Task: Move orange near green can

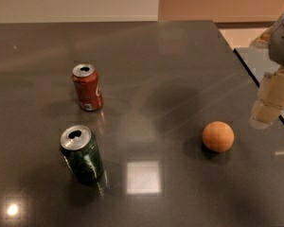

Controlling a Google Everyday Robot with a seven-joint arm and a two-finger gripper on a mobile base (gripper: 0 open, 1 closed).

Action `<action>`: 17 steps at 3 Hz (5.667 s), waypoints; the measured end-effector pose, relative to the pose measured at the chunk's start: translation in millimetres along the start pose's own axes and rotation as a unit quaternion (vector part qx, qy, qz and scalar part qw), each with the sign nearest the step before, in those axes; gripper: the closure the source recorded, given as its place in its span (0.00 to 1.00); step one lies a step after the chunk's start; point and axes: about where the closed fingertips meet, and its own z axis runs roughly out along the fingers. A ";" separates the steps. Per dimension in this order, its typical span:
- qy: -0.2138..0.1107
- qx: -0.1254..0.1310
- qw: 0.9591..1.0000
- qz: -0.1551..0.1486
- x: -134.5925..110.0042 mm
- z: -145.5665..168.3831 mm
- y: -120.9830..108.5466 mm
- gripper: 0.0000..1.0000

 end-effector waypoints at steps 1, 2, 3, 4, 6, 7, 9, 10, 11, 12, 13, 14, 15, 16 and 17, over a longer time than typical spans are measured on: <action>0.000 0.000 1.000 0.000 0.0 0.0 0.0 0.00; -0.002 -0.002 1.000 -0.004 -1.4 0.9 1.6 0.00; -0.019 -0.016 0.999 -0.020 -4.3 7.3 11.8 0.00; -0.042 -0.037 0.998 -0.037 -5.8 22.6 25.4 0.00; -0.060 -0.062 0.995 -0.059 -5.0 58.1 46.1 0.00; -0.059 -0.068 0.994 -0.066 -2.5 73.3 54.2 0.00; -0.062 -0.072 0.992 -0.079 -0.3 97.4 65.6 0.00; -0.063 -0.073 0.992 -0.081 -1.6 100.6 65.1 0.04; -0.063 -0.073 0.992 -0.081 -1.6 100.6 65.1 0.04; -0.063 -0.074 0.992 -0.081 -0.8 105.4 63.2 0.20; -0.061 -0.076 0.992 -0.081 1.2 110.0 62.3 0.44; -0.059 -0.079 0.992 -0.083 1.7 113.1 62.6 0.66; -0.058 -0.082 0.991 -0.086 -6.0 107.6 62.4 0.89; -0.069 -0.083 0.989 -0.097 -30.2 89.9 60.9 1.00; -0.075 -0.083 0.987 -0.116 -54.9 82.1 65.2 1.00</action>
Offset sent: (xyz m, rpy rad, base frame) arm -0.0034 0.0040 -0.0086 0.0076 0.0286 0.0310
